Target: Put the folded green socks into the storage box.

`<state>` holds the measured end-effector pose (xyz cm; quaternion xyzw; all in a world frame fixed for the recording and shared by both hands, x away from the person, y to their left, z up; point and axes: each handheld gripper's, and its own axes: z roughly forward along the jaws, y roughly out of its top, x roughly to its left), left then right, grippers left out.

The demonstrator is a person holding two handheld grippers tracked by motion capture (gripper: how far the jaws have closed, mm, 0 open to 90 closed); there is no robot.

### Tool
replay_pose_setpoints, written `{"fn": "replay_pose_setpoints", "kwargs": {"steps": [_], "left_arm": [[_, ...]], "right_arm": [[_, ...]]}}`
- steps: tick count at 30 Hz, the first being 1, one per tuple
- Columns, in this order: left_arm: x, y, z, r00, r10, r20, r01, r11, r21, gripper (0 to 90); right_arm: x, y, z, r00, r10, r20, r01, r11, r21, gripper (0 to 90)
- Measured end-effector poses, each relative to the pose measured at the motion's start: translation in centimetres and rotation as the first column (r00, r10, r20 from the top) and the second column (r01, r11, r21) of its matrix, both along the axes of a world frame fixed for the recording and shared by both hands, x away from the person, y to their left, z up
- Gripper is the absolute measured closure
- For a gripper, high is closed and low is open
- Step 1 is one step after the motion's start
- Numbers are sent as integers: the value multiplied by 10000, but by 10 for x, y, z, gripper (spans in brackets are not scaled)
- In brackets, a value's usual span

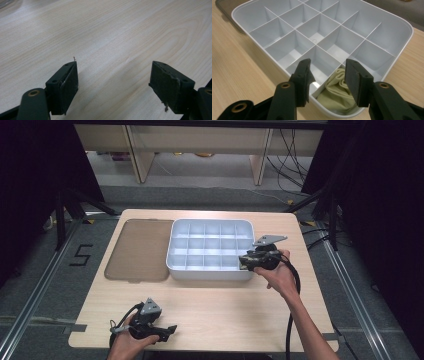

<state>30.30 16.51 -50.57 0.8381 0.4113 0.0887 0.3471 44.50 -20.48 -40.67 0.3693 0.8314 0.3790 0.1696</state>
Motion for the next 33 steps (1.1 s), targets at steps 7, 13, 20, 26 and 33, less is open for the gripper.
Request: {"fn": "replay_pose_setpoints", "kwargs": {"steps": [7,13,20,26,33], "left_arm": [[1,0,0,10000,79,-18,-79,10000,32,223],[0,0,-1,9999,131,-52,-131,9999,18,223],[0,0,0,10000,47,24,-47,10000,59,223],[0,0,-1,9999,115,-77,-116,9999,-46,223],[1,2,1,10000,2,-23,-2,10000,14,223]], "right_arm": [[-9,-2,-2,9997,156,207,-162,9995,264,531],[-19,-3,-6,9998,-38,205,25,9982,591,482],[-24,-4,-7,9996,-23,295,2,9976,696,421],[-28,-3,-9,9996,-92,254,69,9962,872,376],[-35,-5,-9,9998,-1,210,-16,9966,820,352]]}}
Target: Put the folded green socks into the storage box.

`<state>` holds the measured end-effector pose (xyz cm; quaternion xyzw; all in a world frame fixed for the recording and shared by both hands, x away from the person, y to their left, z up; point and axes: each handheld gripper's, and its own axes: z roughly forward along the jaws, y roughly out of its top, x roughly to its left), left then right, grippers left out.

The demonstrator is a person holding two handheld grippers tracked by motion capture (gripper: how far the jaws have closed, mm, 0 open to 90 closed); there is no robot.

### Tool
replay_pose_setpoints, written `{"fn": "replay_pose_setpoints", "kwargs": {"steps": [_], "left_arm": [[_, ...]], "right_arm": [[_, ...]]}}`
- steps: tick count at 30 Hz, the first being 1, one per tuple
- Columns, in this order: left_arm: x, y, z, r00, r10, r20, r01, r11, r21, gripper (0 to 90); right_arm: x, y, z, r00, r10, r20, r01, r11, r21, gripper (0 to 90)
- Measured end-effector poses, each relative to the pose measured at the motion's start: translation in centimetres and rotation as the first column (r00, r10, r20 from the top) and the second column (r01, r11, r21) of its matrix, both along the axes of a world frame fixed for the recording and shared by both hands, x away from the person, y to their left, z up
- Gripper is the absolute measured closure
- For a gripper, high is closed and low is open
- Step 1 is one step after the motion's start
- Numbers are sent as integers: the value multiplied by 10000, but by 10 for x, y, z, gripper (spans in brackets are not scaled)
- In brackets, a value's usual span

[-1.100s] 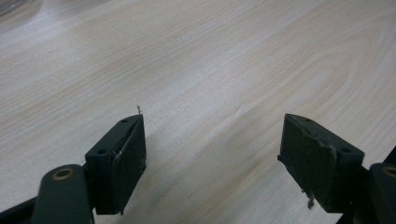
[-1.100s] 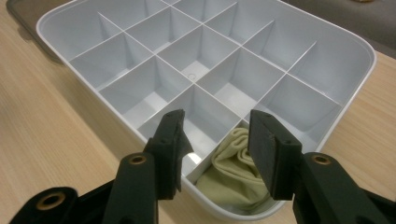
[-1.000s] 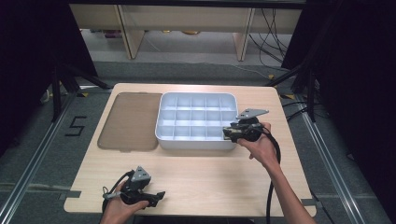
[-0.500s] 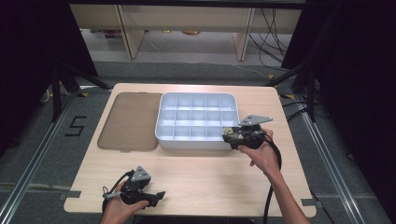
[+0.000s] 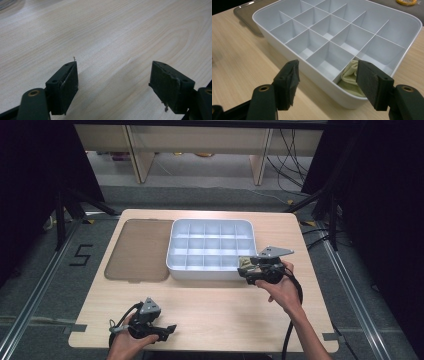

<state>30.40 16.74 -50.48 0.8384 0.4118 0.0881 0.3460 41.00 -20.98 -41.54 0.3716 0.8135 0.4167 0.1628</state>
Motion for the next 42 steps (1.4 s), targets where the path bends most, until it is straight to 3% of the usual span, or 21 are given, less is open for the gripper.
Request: {"fn": "replay_pose_setpoints", "kwargs": {"steps": [4,6,7,9,11,13,14,17,21,30,32,33,34,38,40,42], "left_arm": [[0,0,0,10000,-6,-46,7,10000,26,223],[0,0,0,10000,-19,31,19,10000,-17,223],[0,0,1,10000,30,20,-31,9999,169,223],[0,0,1,10000,-4,14,4,10000,36,223],[0,-1,1,10000,-8,70,8,10000,-71,223],[0,-1,2,10000,-23,66,23,10000,-63,223],[0,-1,2,10000,0,66,0,10000,-81,223],[0,-2,2,10000,17,98,-17,10000,-22,223],[0,-4,2,10000,-38,79,38,10000,-16,223],[-2,-2,2,9999,-122,105,121,9998,141,223],[-3,-3,2,9998,-73,197,73,10000,-5,223],[-3,-2,2,9996,-107,259,102,9997,209,223],[-5,-3,3,9998,-134,148,134,9999,17,223],[-7,-2,2,9995,-198,250,194,9997,145,223],[-7,-1,3,9996,-152,219,145,9994,312,223],[-8,-1,3,9996,-90,252,85,9998,187,223]], "right_arm": [[-4,-1,-3,10000,36,73,-35,10000,-60,338],[-7,-1,-3,9999,116,-102,-116,9999,-27,334],[-8,0,-4,10000,62,-11,-62,10000,17,332],[-9,-1,-3,9996,263,49,-263,9996,-71,321],[-13,0,-3,10000,75,-19,-75,9999,83,316],[-13,-1,-4,9992,278,293,-276,9996,-81,306],[-16,0,-4,9997,244,78,-244,9997,-69,303],[-21,1,-8,9991,357,213,-357,9994,4,297],[-27,-1,-14,9973,650,349,-642,9976,-242,290],[-40,-3,-26,9974,712,81,-707,9962,-516,277],[-45,-2,-29,9975,705,-64,-707,9962,-511,271],[-46,-2,-30,9969,786,23,-784,9953,-572,270],[-48,-1,-32,9963,854,47,-850,9945,-606,267],[-56,1,-37,9946,1010,-238,-1025,9920,-734,249],[-58,2,-40,9926,1210,-115,-1215,9898,-746,240],[-61,4,-43,9921,1231,-243,-1245,9898,-687,234]]}}
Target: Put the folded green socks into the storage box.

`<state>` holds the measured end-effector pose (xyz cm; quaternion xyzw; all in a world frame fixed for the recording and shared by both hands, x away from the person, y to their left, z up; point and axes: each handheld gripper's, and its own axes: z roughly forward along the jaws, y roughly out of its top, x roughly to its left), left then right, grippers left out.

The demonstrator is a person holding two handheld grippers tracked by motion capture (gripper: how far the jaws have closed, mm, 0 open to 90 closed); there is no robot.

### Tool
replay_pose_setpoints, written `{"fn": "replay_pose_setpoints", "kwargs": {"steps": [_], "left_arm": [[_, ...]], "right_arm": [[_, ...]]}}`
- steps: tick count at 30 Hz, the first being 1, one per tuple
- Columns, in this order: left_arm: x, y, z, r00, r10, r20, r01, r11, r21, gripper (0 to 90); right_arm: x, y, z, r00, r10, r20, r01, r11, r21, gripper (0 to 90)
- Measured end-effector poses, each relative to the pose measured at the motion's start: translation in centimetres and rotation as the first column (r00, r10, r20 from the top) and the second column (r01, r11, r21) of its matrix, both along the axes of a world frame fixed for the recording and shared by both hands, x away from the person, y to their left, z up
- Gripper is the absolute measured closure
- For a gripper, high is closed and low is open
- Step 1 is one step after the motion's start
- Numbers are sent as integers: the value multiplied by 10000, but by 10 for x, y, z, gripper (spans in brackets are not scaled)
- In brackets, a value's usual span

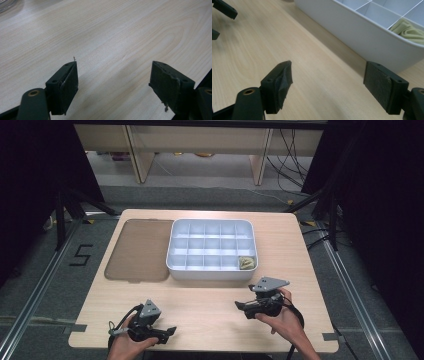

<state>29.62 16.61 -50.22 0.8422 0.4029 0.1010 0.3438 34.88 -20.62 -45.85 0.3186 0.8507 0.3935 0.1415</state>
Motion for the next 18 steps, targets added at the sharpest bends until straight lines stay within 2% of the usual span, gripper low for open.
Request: {"fn": "replay_pose_setpoints", "kwargs": {"steps": [2,3,7,8,9,12,13,15,17,18], "left_arm": [[-2,-2,-1,9999,83,-117,-86,9997,-218,222],[-3,-2,0,10000,-16,-58,16,10000,-74,222],[-8,-4,-1,9999,-25,-114,23,9997,-248,222],[-9,-4,0,10000,-62,-77,61,9999,-80,222],[-11,-4,0,9997,-161,-160,159,9998,-142,222],[-14,-5,0,9998,-213,44,214,9996,-195,222],[-16,-5,0,9995,-304,-34,303,9993,-233,222],[-17,-5,0,9994,-335,20,335,9993,-162,222],[-19,-7,-1,9997,-225,-57,223,9993,-285,222],[-20,-7,-1,9996,-279,-61,277,9992,-278,222]], "right_arm": [[-2,1,-3,9998,75,-160,-74,10000,58,225],[-3,1,-5,9995,127,-273,-126,9999,32,220],[-9,4,-11,9985,237,-492,-232,9997,112,210],[-11,5,-14,9982,315,-505,-309,9994,139,208],[-13,5,-15,9968,359,-708,-353,9993,97,207],[-17,5,-19,9972,415,-619,-411,9991,76,201],[-19,5,-20,9974,458,-560,-457,9990,16,200],[-22,4,-22,9970,414,-647,-419,9991,-56,197],[-25,2,-26,9965,422,-716,-430,9990,-97,187],[-27,1,-27,9954,389,-881,-400,9991,-109,184]]}}
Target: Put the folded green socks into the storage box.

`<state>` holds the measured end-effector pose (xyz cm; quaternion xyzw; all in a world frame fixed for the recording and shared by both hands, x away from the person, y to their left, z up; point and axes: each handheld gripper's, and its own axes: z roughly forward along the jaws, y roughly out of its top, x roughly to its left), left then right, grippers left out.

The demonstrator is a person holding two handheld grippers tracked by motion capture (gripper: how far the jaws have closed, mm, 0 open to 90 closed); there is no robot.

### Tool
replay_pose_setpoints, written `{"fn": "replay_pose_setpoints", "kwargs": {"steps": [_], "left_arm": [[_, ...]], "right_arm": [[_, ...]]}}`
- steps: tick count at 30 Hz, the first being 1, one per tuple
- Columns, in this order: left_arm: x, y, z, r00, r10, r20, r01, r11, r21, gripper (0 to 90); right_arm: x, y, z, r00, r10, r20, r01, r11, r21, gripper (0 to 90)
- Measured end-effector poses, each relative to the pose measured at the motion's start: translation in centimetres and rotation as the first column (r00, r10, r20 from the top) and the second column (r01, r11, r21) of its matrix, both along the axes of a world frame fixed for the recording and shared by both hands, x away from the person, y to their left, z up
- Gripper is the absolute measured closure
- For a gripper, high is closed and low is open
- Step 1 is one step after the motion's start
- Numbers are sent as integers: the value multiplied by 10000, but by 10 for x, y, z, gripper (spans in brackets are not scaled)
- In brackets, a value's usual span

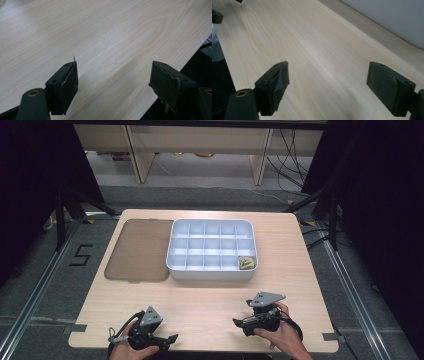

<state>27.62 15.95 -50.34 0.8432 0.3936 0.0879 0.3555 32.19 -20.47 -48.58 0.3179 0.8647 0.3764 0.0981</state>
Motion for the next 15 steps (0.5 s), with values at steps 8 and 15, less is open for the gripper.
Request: {"fn": "replay_pose_setpoints", "kwargs": {"steps": [8,15], "left_arm": [[-8,1,-1,10000,13,-12,-13,10000,-3,219],[-8,1,-2,10000,38,-8,-38,10000,64,218]], "right_arm": [[-16,-11,-10,9998,-123,-151,124,9999,37,178],[-30,-16,-15,9999,-88,-84,87,9999,-71,170]]}}
